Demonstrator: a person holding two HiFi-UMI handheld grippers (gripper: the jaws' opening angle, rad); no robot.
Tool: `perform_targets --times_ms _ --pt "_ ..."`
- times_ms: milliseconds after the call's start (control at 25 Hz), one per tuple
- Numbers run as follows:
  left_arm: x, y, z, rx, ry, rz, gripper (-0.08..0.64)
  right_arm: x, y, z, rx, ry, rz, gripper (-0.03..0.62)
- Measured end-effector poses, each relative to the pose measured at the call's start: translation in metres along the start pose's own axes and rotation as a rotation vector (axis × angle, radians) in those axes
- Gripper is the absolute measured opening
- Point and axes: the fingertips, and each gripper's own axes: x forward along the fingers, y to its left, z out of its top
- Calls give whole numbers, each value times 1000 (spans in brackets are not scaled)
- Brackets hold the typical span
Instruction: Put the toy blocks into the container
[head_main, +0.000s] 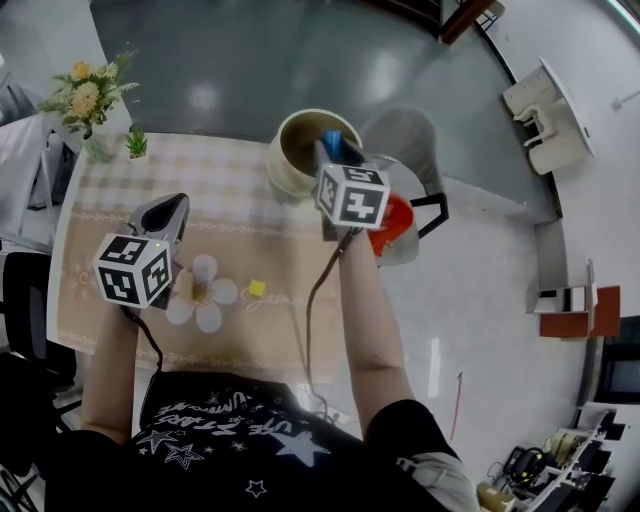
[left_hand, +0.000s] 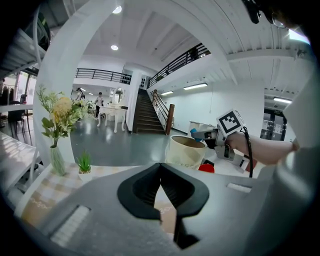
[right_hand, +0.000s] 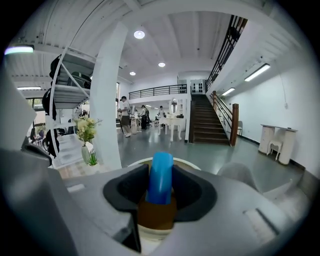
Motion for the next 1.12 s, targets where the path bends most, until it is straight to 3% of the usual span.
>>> perform_targets --times_ms 200,360,840,1120 --pt "-2 4 -6 -12 11 17 9 4 0 0 -7 -8 -11 156" --pt "-5 6 -8 -15 10 10 9 0 2 1 5 -23 -20 222" --pt "-32 17 -5 3 0 -68 9 -50 34 9 26 -56 -85 222" --pt "-65 32 -17 -9 1 -105 9 -78 83 5 35 -64 -89 222"
